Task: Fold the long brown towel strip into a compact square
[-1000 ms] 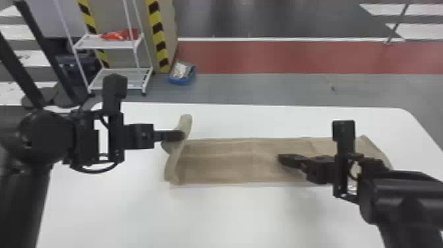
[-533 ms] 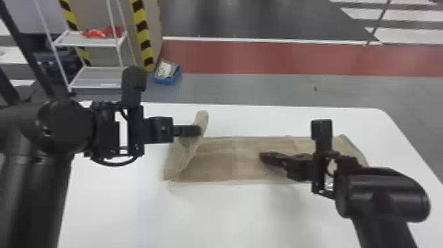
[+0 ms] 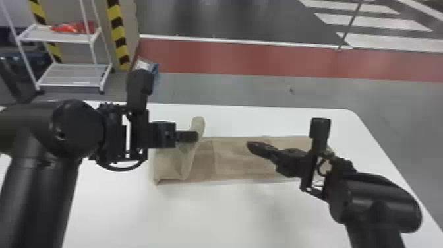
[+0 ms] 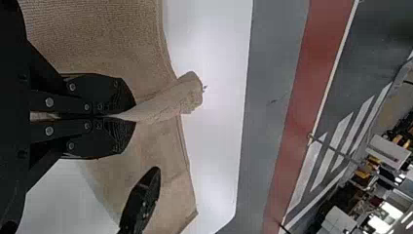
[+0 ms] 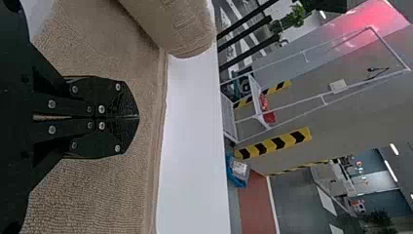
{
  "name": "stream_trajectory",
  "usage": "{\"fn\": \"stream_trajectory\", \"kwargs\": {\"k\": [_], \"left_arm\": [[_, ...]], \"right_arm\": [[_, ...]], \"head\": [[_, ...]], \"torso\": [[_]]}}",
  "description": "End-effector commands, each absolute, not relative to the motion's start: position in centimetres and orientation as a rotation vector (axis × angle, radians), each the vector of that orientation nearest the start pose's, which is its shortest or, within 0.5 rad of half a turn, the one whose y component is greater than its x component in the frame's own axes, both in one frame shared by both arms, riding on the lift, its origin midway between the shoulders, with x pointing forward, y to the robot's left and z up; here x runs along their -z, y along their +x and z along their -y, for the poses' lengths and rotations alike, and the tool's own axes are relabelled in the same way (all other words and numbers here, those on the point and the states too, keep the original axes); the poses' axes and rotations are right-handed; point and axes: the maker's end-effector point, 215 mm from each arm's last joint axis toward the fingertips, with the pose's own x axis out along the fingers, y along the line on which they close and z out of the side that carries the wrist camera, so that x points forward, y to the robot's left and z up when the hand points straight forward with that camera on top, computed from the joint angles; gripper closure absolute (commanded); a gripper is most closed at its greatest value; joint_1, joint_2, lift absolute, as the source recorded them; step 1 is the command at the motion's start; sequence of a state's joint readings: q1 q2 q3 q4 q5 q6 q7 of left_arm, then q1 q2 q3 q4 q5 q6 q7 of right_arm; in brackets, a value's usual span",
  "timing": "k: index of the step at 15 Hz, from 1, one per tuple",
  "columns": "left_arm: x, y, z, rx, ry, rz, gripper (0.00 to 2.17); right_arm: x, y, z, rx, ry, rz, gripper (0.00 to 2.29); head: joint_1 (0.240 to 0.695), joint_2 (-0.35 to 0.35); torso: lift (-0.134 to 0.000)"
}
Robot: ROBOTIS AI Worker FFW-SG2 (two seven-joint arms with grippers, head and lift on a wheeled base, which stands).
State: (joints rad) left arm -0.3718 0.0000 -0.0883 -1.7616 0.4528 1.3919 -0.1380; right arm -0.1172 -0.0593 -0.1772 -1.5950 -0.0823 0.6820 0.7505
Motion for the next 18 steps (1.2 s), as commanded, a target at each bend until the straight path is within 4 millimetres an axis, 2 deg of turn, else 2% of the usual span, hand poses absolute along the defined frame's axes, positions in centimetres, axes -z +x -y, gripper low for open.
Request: {"fn": "stream_trajectory", "kwargs": {"k": [1,4,6,8,11,18], "left_arm": [[37.0,55.7,-3.2,0.550,-0.199,-0.807,1.20],[37.4,57.5,-2.8,0.522,-0.171,-0.750,1.20],[36.7,59.0,-1.8,0.506,-0.151,-0.679,1.20],[37.8,58.6,-0.6,0.523,-0.136,-0.688,1.20],[38.1,57.7,1.0,0.555,-0.125,-0.699,1.20],[38.6,56.4,2.1,0.578,-0.121,-0.722,1.20]], "right_arm": [[38.8,55.3,21.0,-0.558,0.293,-0.404,1.94],[37.0,53.4,25.6,-0.524,0.300,-0.357,1.94],[36.2,53.0,28.6,-0.500,0.303,-0.330,1.94],[36.3,52.8,30.1,-0.491,0.308,-0.321,1.94],[36.5,53.1,31.1,-0.477,0.312,-0.308,1.94],[36.7,53.3,30.7,-0.482,0.316,-0.316,1.93]], "head": [[0.695,-0.141],[0.695,-0.170],[0.695,-0.208],[0.695,-0.237],[0.695,-0.284],[0.695,-0.315]], "torso": [[-0.124],[-0.124],[-0.124],[-0.124],[-0.124],[-0.124]]}}
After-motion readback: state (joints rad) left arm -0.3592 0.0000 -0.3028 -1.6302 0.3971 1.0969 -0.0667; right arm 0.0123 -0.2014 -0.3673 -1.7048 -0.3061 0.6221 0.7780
